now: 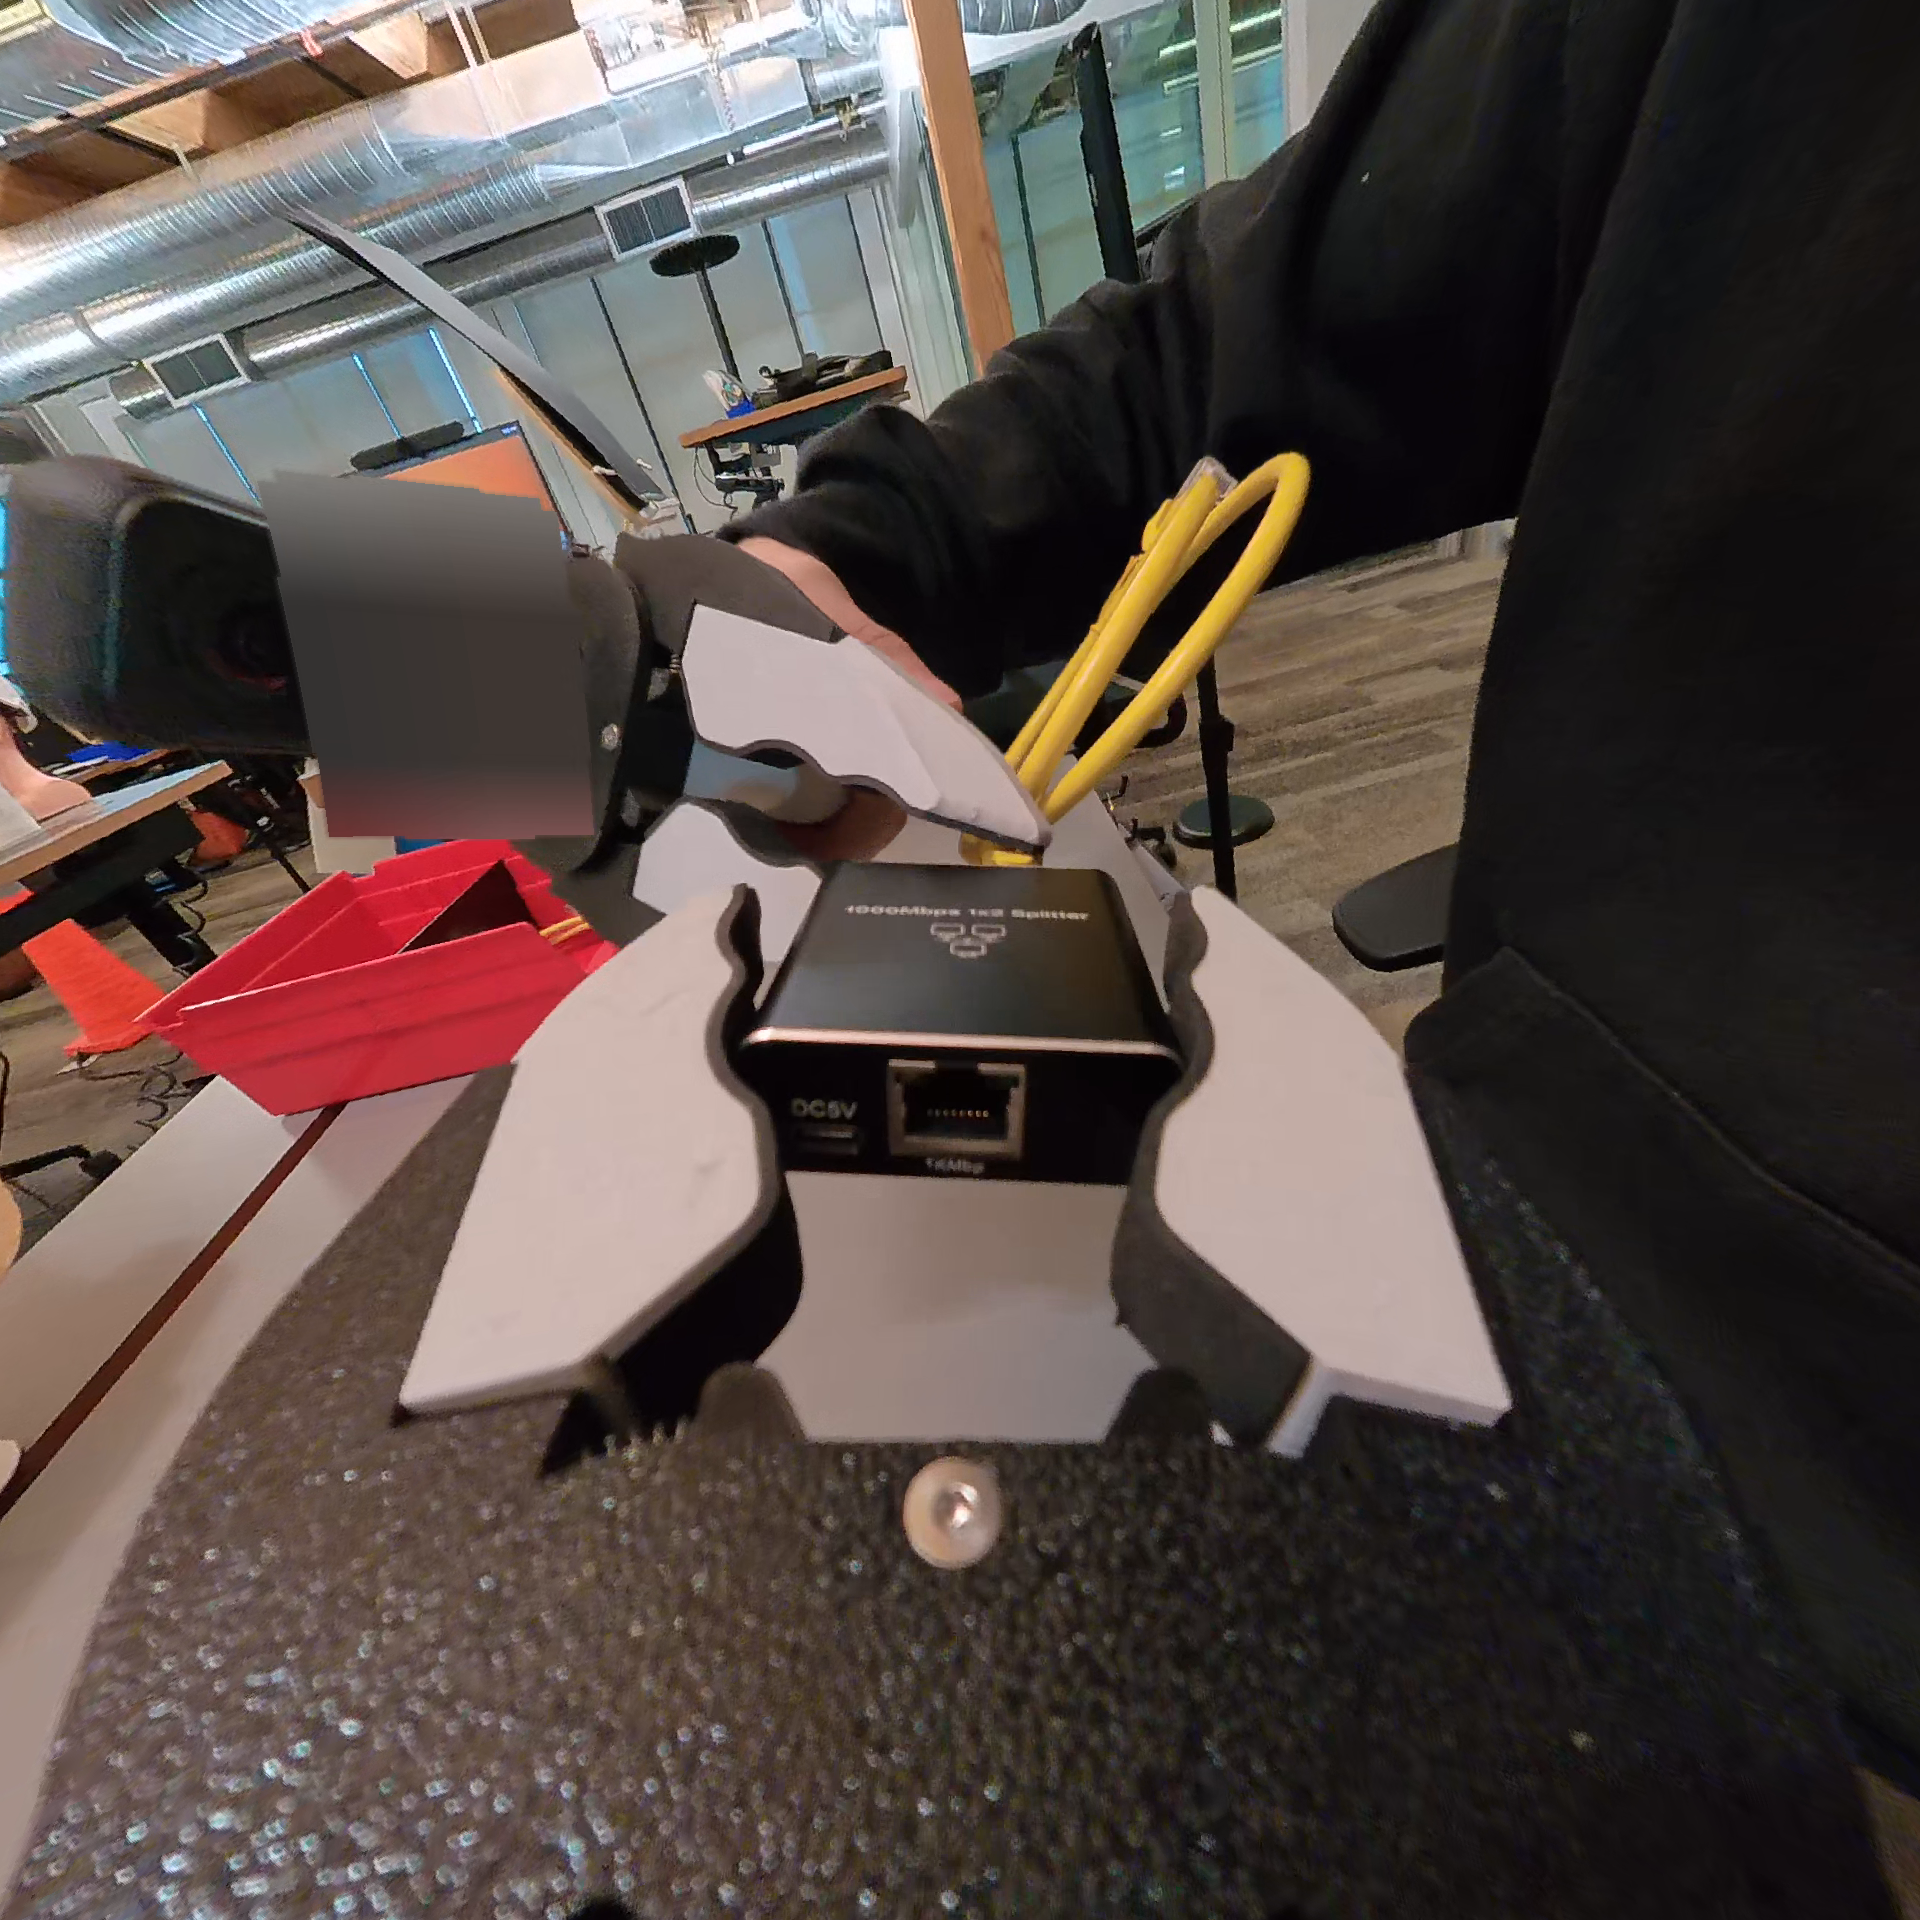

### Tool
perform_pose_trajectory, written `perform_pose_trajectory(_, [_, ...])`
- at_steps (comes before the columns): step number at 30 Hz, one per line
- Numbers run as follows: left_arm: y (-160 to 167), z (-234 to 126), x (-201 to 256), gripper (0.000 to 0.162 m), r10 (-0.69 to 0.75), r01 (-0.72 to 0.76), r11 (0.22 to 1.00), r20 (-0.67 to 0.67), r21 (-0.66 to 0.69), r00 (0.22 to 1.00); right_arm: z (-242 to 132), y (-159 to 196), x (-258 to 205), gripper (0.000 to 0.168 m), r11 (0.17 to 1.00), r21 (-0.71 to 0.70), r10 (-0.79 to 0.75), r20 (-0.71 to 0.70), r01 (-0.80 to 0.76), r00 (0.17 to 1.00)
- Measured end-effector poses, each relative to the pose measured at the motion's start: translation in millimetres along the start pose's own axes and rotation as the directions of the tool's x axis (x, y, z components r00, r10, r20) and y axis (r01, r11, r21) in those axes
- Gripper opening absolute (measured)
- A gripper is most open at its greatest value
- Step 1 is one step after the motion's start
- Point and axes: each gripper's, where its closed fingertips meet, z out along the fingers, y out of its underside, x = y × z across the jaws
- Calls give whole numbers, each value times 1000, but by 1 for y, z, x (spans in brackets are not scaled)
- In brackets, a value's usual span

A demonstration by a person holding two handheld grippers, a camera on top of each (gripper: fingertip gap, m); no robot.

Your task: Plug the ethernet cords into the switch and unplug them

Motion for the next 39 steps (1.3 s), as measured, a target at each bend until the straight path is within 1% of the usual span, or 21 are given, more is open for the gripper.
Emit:
perform_pose_trajectory(5, [-2, -1, 2, 74, -7, 7, 1000, -7, 14, 1000, 1, -2, -6, 22, 997, 36, 65, 66, -68, 996])
perform_pose_trajectory(10, [-4, -1, 2, 74, -8, 8, 1000, -8, 21, 1000, 2, -2, -4, 16, 997, 40, 70, 61, -72, 996])
perform_pose_trajectory(17, [-3, -2, 2, 74, -2, 2, 1000, -6, 16, 1000, 3, -3, -4, 16, 996, 53, 65, 69, -69, 995])
perform_pose_trajectory(24, [-3, -4, 2, 74, -2, 2, 1000, -2, 7, 1000, 3, -4, -3, 16, 992, 72, 97, 80, -103, 992])
perform_pose_trajectory(28, [-1, -5, 1, 74, -17, 17, 1000, -1, 6, 1000, 4, -6, 0, 15, 993, 82, 78, 45, -81, 996])
perform_pose_trajectory(34, [17, -6, 1, 74, -32, 32, 998, 7, -45, 999, 6, 2, 19, 15, 998, 42, 56, -145, -50, 988])
perform_pose_trajectory(38, [27, 0, 8, 75, -3, 1, 994, -20, -105, 1000, 9, 17, 26, 15, 998, -45, 35, -203, -46, 978])
perform_pose_trajectory(39, [28, 1, 8, 75, 5, -7, 994, -22, -113, 1000, 9, 19, 28, 15, 998, -47, 31, -216, -42, 976])
